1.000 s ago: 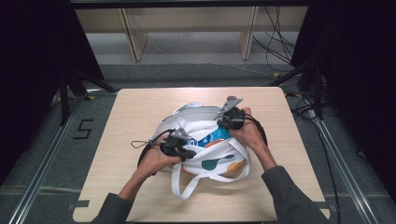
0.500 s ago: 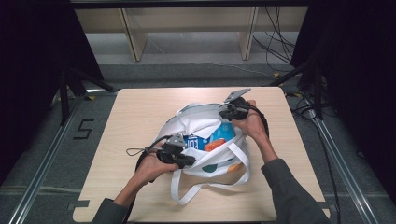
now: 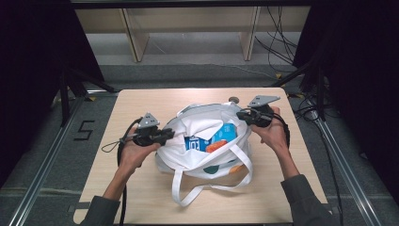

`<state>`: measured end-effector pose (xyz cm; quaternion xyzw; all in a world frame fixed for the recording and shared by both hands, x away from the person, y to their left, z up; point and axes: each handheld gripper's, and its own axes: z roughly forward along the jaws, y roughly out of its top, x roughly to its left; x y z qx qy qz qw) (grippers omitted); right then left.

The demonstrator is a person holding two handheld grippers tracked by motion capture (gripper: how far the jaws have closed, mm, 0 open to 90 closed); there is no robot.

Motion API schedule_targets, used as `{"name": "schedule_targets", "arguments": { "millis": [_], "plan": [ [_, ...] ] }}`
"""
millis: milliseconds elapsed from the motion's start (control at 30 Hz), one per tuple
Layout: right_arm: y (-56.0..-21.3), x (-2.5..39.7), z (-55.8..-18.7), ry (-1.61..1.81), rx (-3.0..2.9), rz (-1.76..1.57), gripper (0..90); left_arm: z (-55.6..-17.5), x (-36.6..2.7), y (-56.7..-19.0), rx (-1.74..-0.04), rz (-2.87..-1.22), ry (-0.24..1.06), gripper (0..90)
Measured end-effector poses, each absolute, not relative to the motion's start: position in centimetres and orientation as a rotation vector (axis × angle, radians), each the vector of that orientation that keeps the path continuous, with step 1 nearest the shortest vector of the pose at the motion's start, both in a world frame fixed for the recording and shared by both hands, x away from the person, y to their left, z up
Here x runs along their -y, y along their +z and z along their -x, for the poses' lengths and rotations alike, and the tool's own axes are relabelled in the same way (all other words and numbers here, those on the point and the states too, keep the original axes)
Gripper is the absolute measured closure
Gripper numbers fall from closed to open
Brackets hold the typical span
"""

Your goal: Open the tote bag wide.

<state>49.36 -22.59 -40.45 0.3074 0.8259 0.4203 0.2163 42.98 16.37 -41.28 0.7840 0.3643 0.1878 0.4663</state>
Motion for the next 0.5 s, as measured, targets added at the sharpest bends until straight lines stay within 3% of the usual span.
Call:
{"name": "schedule_targets", "arguments": {
  "millis": [67, 167, 333, 500],
  "plan": [
    [-40.7, 22.8, -49.5, 1.192, -2.243, -0.877, 90.0, -44.0, -16.8, -41.5, -0.929, -1.881, 0.415, 80.4],
    [-41.0, 23.0, -49.7, 1.147, -2.255, -0.887, 90.0, -44.9, -16.9, -42.2, -0.950, -1.931, 0.467, 81.8],
    [-42.9, 23.2, -50.5, 1.068, -2.290, -0.927, 90.0, -45.8, -17.6, -44.0, -1.012, -1.912, 0.427, 86.0],
    [-42.3, 23.3, -50.1, 1.116, -2.287, -0.939, 90.0, -45.2, -17.1, -43.1, -0.989, -1.870, 0.396, 80.9]
  ]
}}
